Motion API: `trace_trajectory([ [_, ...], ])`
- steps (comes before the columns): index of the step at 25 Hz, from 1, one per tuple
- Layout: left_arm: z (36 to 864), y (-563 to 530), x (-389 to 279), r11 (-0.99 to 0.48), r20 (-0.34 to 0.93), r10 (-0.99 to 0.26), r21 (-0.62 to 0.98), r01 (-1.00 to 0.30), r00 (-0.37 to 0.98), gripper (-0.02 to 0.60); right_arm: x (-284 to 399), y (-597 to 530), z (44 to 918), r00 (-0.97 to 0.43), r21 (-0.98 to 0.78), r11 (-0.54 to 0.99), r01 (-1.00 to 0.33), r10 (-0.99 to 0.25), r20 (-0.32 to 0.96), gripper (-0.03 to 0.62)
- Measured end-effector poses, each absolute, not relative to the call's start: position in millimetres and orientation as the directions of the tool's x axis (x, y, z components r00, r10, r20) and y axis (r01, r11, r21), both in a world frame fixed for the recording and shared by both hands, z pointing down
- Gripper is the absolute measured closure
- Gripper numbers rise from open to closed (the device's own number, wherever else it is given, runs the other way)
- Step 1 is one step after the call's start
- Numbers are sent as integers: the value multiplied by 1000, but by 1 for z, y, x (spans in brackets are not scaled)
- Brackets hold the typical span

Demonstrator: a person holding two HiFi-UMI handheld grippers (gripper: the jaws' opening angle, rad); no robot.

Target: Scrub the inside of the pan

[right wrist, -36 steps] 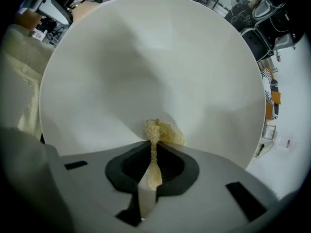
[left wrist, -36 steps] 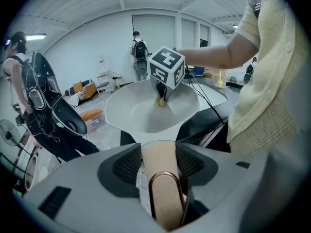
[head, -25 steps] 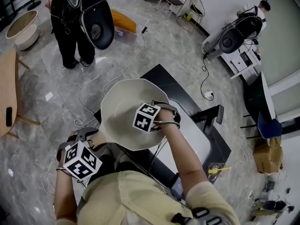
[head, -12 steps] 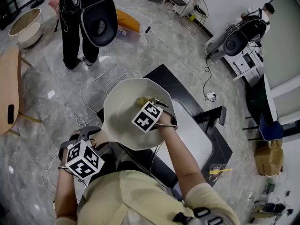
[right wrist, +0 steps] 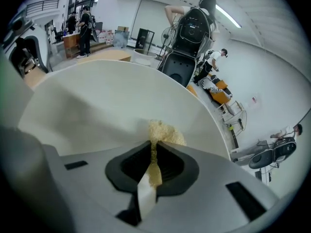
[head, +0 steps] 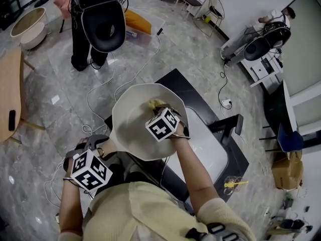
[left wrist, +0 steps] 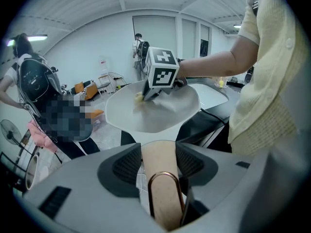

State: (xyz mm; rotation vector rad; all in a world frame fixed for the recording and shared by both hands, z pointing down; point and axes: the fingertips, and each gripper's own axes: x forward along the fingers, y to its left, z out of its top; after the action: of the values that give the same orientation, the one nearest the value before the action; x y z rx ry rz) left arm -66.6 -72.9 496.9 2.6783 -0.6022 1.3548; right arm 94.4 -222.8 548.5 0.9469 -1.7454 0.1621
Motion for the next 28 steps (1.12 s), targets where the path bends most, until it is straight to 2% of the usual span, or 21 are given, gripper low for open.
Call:
trace_trajectory([
  [7,498,-73,-66,-918,787,-313,-106,-382,532,353,99,-222,563,-19,344,641,-686,-489,872,550],
  [16,497,-73,-66,-916,787,-319,-113,-385,528,353,54,-190,568,-192,218,783,-583,-393,899,551],
  [22,496,-72,-66,-915,789,-326,-124,-384,521,353,35,-174,566,-238,189,829,-526,-356,904,551],
  [28,496,-72,-65,-913,790,-332,-131,-387,515,353,20,-149,569,-307,50,878,-477,-220,926,551],
])
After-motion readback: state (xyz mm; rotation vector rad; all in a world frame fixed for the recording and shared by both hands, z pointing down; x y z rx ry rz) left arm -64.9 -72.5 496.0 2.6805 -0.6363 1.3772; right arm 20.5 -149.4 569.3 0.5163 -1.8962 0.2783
